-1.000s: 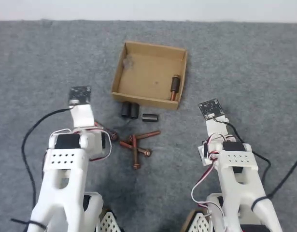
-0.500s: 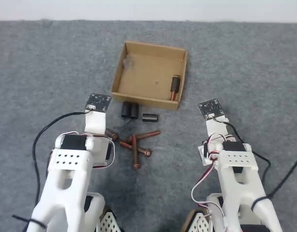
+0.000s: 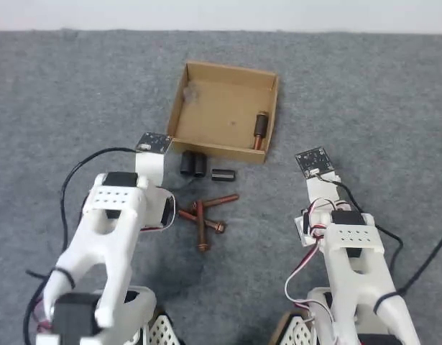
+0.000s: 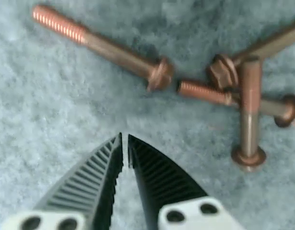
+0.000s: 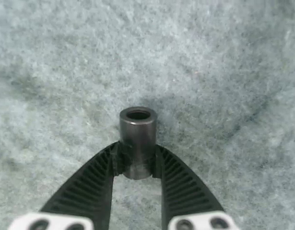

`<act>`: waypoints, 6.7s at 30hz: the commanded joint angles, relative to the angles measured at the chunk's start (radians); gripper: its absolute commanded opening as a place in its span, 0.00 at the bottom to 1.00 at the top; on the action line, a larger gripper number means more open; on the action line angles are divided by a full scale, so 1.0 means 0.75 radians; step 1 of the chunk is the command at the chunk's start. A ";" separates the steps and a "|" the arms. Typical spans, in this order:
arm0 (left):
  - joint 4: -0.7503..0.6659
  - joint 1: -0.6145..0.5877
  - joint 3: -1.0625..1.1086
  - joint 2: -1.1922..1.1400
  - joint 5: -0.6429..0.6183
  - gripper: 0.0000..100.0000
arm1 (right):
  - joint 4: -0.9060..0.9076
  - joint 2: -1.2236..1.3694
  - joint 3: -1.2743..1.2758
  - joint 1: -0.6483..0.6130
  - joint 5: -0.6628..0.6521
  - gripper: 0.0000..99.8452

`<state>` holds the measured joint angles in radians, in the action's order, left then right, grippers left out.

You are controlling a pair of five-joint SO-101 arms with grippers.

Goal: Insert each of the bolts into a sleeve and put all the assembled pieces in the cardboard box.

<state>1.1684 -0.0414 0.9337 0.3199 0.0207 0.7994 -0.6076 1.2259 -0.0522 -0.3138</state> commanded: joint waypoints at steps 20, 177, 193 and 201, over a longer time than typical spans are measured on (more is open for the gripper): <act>-0.546 0.145 -0.118 -0.274 0.012 0.01 | -0.013 -0.056 -0.006 0.007 -0.027 0.01; -0.706 -0.143 -0.236 -0.301 -0.203 0.01 | -0.019 -0.060 -0.006 0.007 -0.070 0.01; -0.773 -0.301 -0.214 -0.346 -0.231 0.01 | -0.220 -0.066 -0.023 0.017 -0.070 0.01; -0.800 -0.299 -0.214 -0.348 -0.229 0.01 | -0.523 -0.066 -0.016 0.017 -0.072 0.01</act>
<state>0.6007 -0.2608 0.7833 0.0176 -0.1481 0.4941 -0.6091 1.2275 -0.0522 -0.3537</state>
